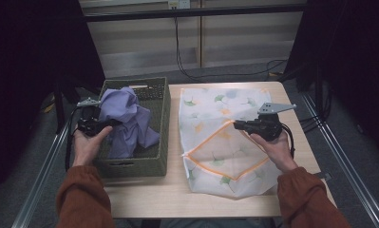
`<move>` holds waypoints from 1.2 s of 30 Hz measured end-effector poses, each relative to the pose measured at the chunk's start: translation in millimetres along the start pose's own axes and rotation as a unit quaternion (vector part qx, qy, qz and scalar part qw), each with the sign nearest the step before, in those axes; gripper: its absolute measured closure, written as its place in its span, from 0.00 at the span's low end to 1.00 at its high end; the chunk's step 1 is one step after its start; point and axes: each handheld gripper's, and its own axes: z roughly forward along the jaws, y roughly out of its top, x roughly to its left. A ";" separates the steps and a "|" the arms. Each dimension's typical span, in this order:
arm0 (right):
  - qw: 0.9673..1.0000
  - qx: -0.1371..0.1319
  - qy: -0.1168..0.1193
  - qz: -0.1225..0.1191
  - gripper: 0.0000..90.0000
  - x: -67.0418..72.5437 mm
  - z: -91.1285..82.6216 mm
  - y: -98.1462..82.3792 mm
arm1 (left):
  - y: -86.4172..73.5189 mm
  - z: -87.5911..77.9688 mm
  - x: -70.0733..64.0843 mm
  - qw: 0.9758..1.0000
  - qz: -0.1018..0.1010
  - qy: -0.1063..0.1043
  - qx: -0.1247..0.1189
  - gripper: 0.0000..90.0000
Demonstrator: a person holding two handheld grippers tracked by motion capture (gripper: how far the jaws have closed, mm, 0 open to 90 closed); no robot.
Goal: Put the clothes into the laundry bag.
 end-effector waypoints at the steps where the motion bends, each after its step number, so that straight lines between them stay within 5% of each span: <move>1: 1.000 0.000 0.000 -0.001 1.00 0.0 -0.1 -0.1 | -1.0 -1.1 -0.4 1.000 -0.002 0.001 -0.005 0.91; 14: 1.000 0.000 0.000 -0.003 1.00 1.5 0.8 0.1 | -2.0 -13.1 -6.9 0.999 -0.003 0.005 -0.048 0.91; 36: 1.000 -0.001 0.001 -0.003 1.00 3.4 0.0 -0.2 | 10.1 -49.4 -19.1 0.991 0.008 0.005 -0.133 0.91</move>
